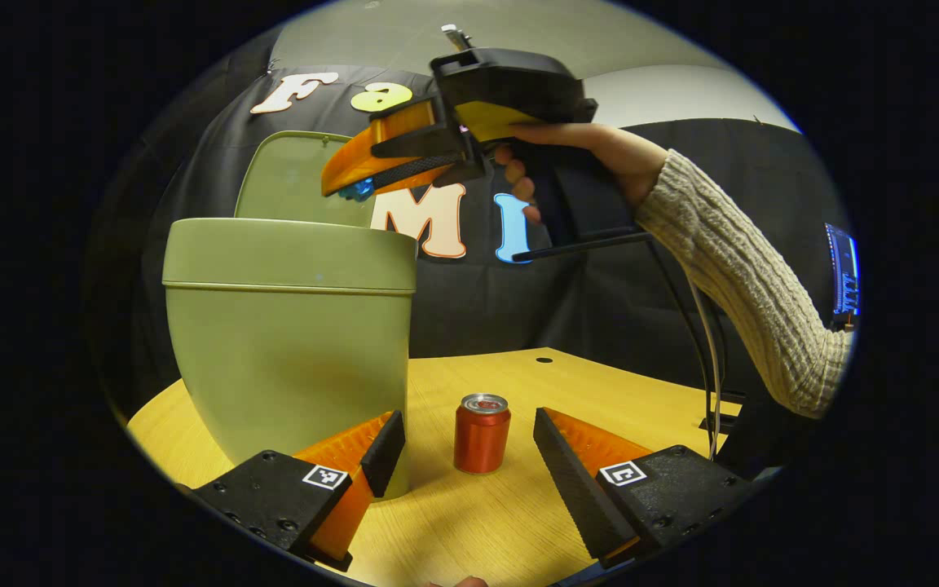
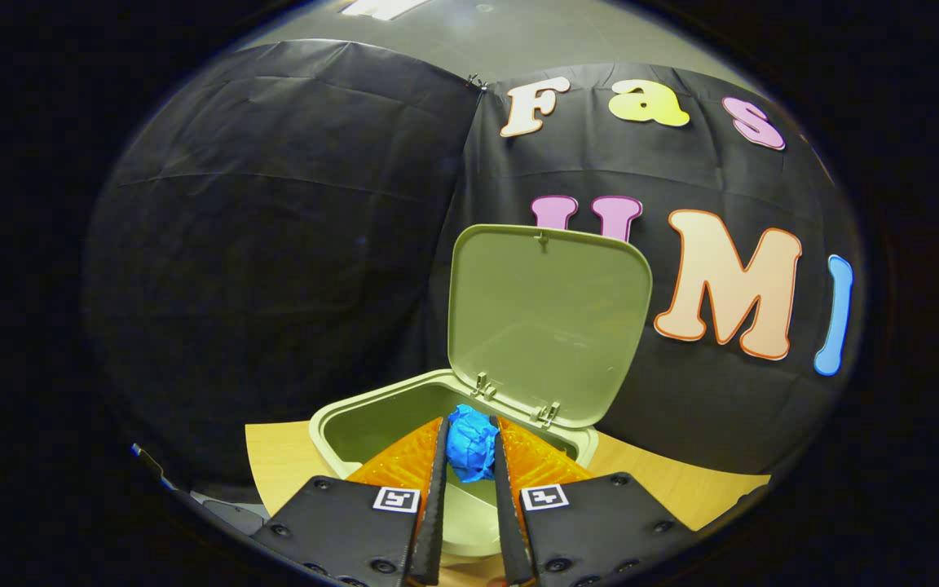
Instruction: Press the lid of the desktop garbage bin to open it, pick up the crumpled paper on the desktop and throw it into the bin, then pick up the pop can on the desktop and drop it into the bin, and finally close the garbage bin lid.
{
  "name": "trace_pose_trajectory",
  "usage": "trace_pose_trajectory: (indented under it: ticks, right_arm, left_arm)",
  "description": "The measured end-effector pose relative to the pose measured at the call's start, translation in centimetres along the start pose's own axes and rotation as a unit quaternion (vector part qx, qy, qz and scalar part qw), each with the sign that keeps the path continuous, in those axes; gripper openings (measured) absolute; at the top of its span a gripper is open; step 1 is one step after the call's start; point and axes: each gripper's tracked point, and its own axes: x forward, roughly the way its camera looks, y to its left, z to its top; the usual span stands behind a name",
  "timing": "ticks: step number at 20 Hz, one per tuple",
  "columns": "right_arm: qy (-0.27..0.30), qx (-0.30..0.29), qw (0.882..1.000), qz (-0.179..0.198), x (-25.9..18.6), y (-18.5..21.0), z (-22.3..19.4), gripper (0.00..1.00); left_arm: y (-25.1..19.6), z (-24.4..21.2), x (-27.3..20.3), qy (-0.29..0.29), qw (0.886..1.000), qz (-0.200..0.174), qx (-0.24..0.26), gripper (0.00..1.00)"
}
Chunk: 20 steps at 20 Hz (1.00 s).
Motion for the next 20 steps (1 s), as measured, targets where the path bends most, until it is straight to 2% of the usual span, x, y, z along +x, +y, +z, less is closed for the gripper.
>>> trace_pose_trajectory:
  ticks: [1, 2, 3, 4, 5, 8, 11, 12, 15, 17, 18, 20]
  right_arm:
    - [0.003, 0.004, 1.000, -0.002, 0.4, -0.5, -0.2, 0.30]
    - [0.005, 0.010, 1.000, -0.003, 0.8, -0.8, -0.4, 0.34]
    - [0.004, 0.016, 1.000, -0.004, 1.0, -1.0, -0.3, 0.32]
    - [0.001, 0.018, 1.000, -0.007, 1.2, -1.2, -0.4, 0.43]
    - [-0.005, 0.020, 1.000, -0.007, 1.0, -1.2, -0.1, 0.48]
    - [-0.009, 0.009, 0.999, -0.034, 0.2, -2.5, 0.2, 1.00]
    - [-0.022, 0.006, 0.999, -0.048, -1.5, -3.5, 0.4, 0.96]
    - [-0.028, 0.009, 0.998, -0.052, -2.6, -4.0, 0.5, 0.98]
    - [-0.050, 0.010, 0.996, -0.070, -6.8, -6.0, 0.4, 0.98]
    - [-0.061, 0.007, 0.994, -0.086, -9.8, -7.5, -0.6, 0.96]
    - [-0.065, 0.003, 0.993, -0.095, -11.4, -8.2, -1.3, 1.00]
    - [-0.069, -0.004, 0.991, -0.117, -14.4, -9.4, -2.8, 0.98]
  left_arm:
    - [0.1, -0.1, 0.0, 0.001, 1.000, 0.001, -0.001, 0.96]
    - [0.1, -0.1, 0.0, 0.002, 1.000, 0.001, -0.001, 0.97]
    - [0.1, -0.1, 0.1, 0.004, 1.000, 0.000, -0.001, 0.97]
    - [0.0, -0.2, 0.2, 0.005, 1.000, -0.001, -0.003, 0.98]
    - [0.0, -0.3, 0.3, 0.007, 1.000, -0.003, -0.003, 0.98]
    - [-0.3, -0.4, 0.2, 0.010, 1.000, -0.006, 0.001, 0.98]
    - [-1.0, -0.8, 0.4, 0.011, 1.000, -0.011, 0.010, 0.98]
    - [-1.2, -0.9, 0.4, 0.012, 1.000, -0.012, 0.013, 0.98]
    - [-1.8, -1.7, 0.7, 0.021, 0.999, -0.017, 0.021, 0.98]
    - [-2.4, -2.4, 1.1, 0.030, 0.999, -0.022, 0.024, 0.98]
    - [-2.8, -2.8, 1.4, 0.034, 0.999, -0.025, 0.026, 0.98]
    - [-3.6, -3.4, 2.0, 0.041, 0.998, -0.033, 0.030, 0.97]
